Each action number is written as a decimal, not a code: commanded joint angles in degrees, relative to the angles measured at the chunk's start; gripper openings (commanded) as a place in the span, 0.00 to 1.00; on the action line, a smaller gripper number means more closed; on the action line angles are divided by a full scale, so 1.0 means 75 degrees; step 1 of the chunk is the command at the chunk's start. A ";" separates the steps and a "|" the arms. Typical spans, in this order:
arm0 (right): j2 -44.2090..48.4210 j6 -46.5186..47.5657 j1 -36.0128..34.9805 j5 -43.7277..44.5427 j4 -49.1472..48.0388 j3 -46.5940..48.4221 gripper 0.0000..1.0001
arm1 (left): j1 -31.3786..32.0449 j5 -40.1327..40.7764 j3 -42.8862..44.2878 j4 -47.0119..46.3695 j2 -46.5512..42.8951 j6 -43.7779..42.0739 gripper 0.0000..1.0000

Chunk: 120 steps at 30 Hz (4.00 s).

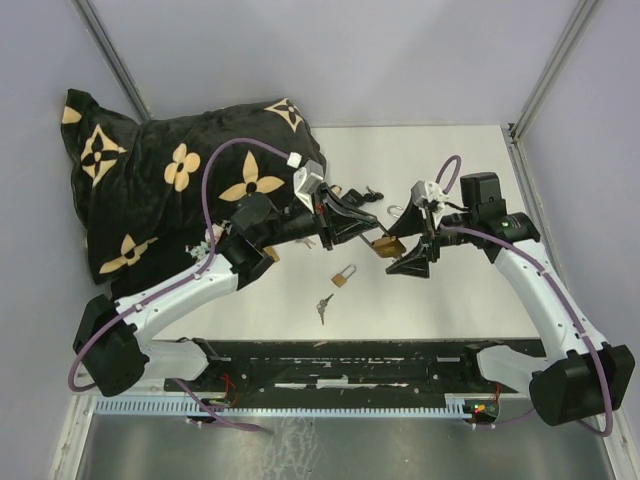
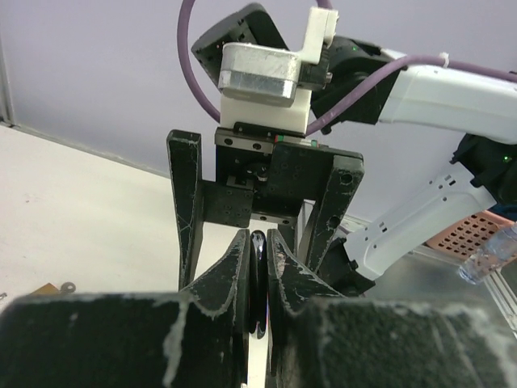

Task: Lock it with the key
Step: Lock the lock.

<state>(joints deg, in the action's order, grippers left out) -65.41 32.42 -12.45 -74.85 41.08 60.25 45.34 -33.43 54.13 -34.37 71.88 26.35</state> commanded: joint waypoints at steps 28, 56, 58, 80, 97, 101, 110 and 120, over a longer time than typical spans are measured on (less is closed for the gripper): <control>-0.0805 0.1906 0.0043 0.0191 0.1692 0.0560 0.54 | -0.0038 -0.0738 0.0178 -0.1220 0.0569 0.0156 0.03; -0.1423 0.3563 0.0045 -0.0289 0.3743 0.1328 0.44 | -0.0031 -0.1484 -0.0030 -0.1543 0.0543 0.0154 0.03; -0.1416 0.3552 0.0051 -0.0339 0.3744 0.1320 0.46 | -0.0033 -0.1484 -0.0033 -0.1569 0.0587 0.0169 0.03; -0.1153 0.2770 0.0013 0.0901 0.2695 0.1017 0.33 | 0.0068 -0.1554 -0.0301 -0.1963 0.1008 0.0154 0.03; -0.2304 0.5700 -0.0076 0.3482 0.2983 0.0067 0.02 | 0.0270 -0.1529 -0.2110 -0.2748 0.2218 -0.1918 0.10; -0.2394 0.5445 -0.0147 0.3861 0.2198 -0.0382 0.02 | 0.0271 -0.1317 -0.2435 -0.3262 0.2554 -0.2013 0.19; -0.2981 0.4774 -0.0567 0.4539 0.1126 -0.0799 0.02 | 0.0271 -0.1203 -0.2964 -0.4696 0.3392 -0.1713 0.13; -0.3390 0.4922 -0.0701 0.4796 0.0797 -0.1095 0.02 | 0.0277 -0.1066 -0.3167 -0.5908 0.4348 -0.1218 0.07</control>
<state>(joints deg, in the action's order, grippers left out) -90.32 69.84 -17.89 -41.19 51.00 52.34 46.74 -39.42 30.26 -68.53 102.87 14.46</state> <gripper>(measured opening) 0.244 0.149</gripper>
